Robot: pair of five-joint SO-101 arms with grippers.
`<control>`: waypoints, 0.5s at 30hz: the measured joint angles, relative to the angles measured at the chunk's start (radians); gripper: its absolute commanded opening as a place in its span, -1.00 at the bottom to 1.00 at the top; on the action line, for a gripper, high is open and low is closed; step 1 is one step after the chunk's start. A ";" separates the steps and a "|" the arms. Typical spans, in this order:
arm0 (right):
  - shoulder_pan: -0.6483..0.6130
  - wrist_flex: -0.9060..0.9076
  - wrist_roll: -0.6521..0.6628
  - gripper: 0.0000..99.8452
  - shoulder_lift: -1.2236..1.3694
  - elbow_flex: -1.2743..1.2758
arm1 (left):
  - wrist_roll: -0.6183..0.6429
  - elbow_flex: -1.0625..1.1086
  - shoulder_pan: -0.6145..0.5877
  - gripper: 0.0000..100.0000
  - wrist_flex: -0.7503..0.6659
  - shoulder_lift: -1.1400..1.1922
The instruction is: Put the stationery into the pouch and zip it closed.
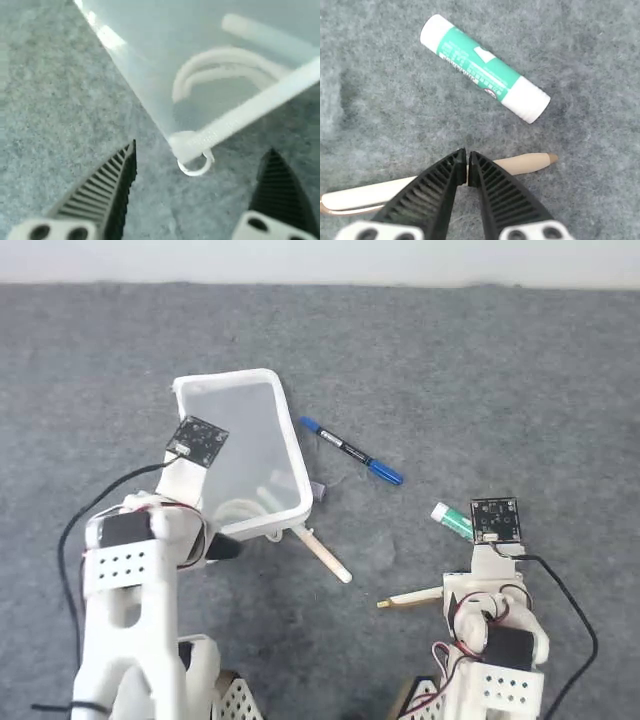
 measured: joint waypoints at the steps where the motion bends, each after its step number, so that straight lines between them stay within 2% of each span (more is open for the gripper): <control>1: 0.000 0.000 0.000 -0.99 0.000 0.000 | 0.000 -0.003 0.003 -0.29 0.012 0.000; 8: 0.000 0.000 0.000 -0.99 0.000 0.000 | 0.014 -0.006 0.009 -0.29 -0.009 0.000; 15: 0.000 0.000 0.000 -0.99 0.000 0.000 | 0.035 0.084 -0.012 -0.29 -0.229 0.003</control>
